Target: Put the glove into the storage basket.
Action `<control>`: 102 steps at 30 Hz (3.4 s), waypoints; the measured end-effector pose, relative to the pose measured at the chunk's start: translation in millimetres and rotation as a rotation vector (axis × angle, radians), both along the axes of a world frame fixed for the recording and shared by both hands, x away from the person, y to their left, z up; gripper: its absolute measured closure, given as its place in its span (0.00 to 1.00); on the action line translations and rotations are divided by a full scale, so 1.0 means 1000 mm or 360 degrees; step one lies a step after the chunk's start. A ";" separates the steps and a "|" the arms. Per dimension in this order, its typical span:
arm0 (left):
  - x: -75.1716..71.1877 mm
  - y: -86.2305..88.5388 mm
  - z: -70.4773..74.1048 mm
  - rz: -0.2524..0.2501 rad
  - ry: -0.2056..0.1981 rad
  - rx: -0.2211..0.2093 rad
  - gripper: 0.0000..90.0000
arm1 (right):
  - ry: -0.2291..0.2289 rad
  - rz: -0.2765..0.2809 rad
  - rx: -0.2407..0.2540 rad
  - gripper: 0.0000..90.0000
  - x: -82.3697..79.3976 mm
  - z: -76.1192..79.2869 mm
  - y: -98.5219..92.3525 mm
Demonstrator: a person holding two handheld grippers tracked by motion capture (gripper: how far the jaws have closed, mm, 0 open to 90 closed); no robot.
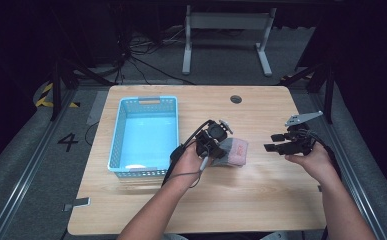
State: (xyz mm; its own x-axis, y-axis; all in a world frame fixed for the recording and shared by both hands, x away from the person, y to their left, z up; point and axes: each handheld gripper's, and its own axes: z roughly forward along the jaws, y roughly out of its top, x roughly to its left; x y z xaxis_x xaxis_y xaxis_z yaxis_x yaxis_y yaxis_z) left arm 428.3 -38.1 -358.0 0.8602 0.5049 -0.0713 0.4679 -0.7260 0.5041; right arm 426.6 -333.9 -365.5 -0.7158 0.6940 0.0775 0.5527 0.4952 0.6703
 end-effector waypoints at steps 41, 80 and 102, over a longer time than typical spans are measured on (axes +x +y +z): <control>0.038 0.127 0.062 0.0266 -0.0186 -0.0046 0.76 | 0.0093 0.0015 0.0038 0.52 0.006 -0.008 -0.007; 0.112 0.195 0.006 0.0420 0.0003 0.0171 0.75 | 0.0146 0.0013 0.0011 0.49 -0.004 -0.019 -0.006; 0.136 0.185 -0.034 0.0392 0.0157 0.0296 0.73 | 0.0143 0.0011 0.0006 0.47 -0.007 -0.020 -0.008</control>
State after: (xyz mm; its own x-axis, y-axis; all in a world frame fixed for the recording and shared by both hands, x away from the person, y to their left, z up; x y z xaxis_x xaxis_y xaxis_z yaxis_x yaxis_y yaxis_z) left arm 564.1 146.5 -391.6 0.7041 0.7093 -0.0352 0.6810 -0.6603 0.3167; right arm 419.6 -342.0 -385.5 -0.7105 0.6889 0.1439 0.6072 0.4968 0.6201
